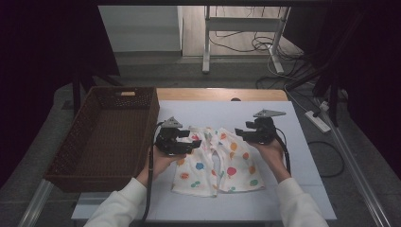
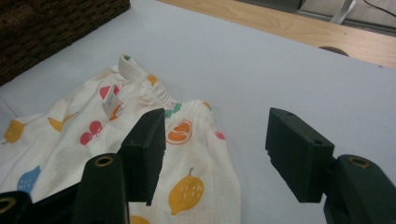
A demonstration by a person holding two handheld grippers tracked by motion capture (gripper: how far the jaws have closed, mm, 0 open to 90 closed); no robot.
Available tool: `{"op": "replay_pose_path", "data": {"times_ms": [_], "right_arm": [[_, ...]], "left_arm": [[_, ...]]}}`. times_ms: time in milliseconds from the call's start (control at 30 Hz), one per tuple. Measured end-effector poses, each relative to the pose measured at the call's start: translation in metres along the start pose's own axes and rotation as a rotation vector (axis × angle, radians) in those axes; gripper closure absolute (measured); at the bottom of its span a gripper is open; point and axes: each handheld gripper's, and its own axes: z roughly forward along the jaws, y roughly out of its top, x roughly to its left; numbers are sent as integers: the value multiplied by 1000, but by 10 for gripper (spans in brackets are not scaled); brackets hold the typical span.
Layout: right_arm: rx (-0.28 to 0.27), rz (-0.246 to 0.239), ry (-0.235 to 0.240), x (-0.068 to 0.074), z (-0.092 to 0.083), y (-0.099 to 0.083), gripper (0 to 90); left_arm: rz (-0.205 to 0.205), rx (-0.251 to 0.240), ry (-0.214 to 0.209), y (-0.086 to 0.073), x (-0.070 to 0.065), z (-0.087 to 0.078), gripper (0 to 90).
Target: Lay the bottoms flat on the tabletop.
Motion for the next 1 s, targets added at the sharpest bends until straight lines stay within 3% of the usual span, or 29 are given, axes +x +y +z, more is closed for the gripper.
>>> {"op": "replay_pose_path", "data": {"times_ms": [500, 1000], "right_arm": [[76, 9, 0, -7, 30, -2, 397], [162, 7, -12, -12, 58, -9, 421]], "left_arm": [[16, 19, -7, -7, -9, -2, 317], [6, 23, 2, -11, -6, -2, 317]]}}
